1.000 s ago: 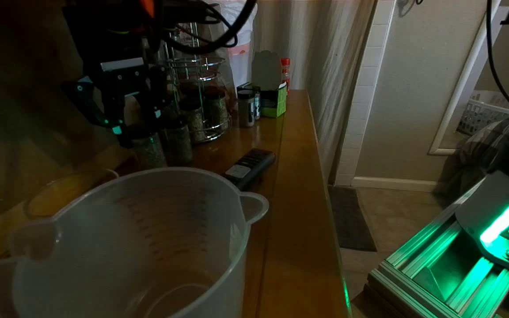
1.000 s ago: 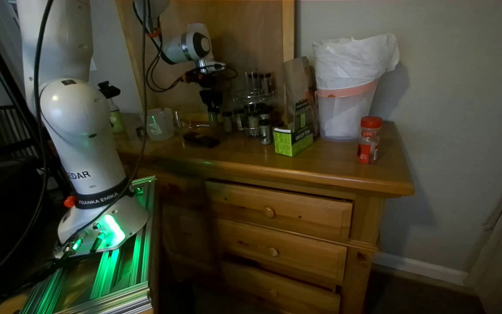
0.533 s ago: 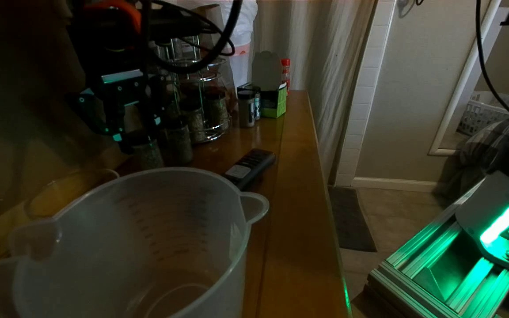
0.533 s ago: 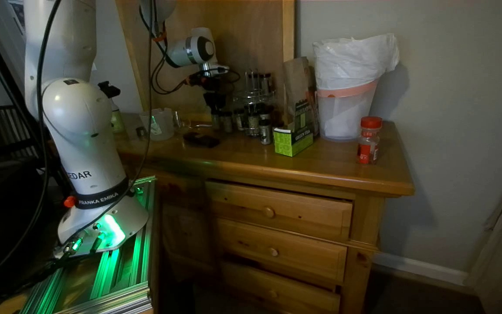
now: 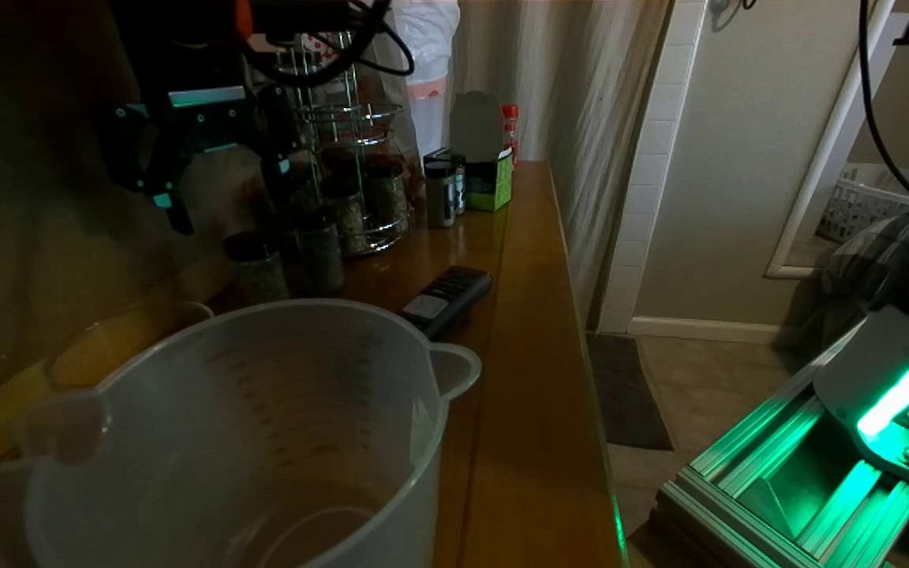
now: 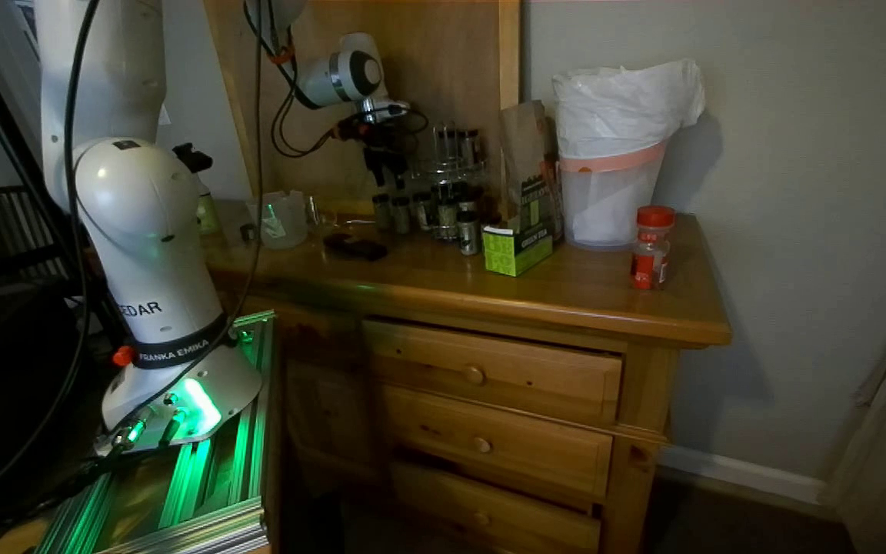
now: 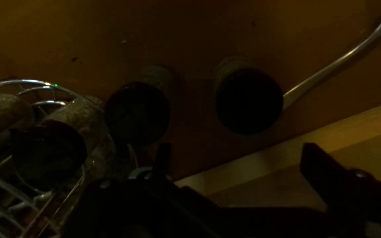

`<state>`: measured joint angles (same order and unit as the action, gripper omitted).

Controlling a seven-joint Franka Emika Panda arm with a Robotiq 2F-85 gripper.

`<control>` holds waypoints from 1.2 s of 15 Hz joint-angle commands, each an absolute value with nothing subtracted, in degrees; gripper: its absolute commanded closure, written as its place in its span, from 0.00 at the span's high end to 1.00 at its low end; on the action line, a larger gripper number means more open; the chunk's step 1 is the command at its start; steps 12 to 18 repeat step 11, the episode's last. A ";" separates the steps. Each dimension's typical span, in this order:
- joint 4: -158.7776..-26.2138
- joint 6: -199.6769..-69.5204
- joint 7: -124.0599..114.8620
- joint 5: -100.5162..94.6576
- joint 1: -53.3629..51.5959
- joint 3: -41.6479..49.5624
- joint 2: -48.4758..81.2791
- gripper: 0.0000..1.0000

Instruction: Remove one spice bottle from the spice rack

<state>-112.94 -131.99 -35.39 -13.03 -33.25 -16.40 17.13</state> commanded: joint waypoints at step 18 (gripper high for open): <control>-133.73 -149.52 -2.49 4.39 -25.62 -22.76 -1.89 1.00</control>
